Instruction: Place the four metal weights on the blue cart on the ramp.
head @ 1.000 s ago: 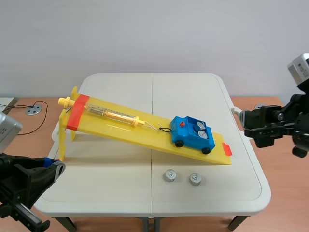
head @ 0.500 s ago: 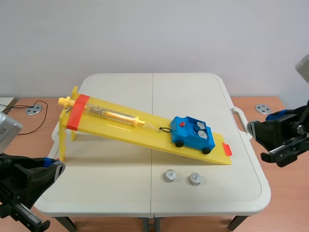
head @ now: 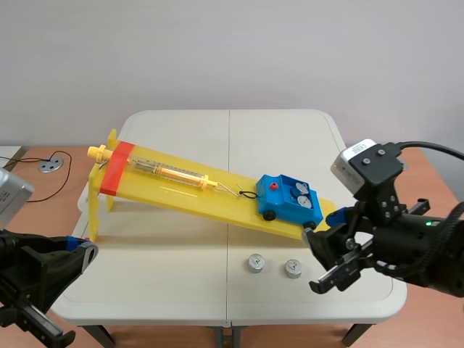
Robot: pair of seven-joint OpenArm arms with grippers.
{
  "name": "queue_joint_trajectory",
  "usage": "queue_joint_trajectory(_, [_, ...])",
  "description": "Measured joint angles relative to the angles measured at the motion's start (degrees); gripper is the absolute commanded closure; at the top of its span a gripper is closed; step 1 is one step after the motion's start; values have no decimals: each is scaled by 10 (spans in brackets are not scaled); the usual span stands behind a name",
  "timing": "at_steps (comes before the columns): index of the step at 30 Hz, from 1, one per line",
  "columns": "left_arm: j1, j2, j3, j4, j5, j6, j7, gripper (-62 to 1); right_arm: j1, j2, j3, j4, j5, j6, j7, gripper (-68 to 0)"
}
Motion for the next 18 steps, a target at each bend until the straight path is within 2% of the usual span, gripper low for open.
queue_joint_trajectory(8, [0,0,0,0,0,0,0,-36,66,-36,-57,-122,-51,-27,31,-276])
queue_joint_trajectory(18, [0,0,0,0,0,0,0,-36,114,-71,-102,-237,-99,-45,80,-276])
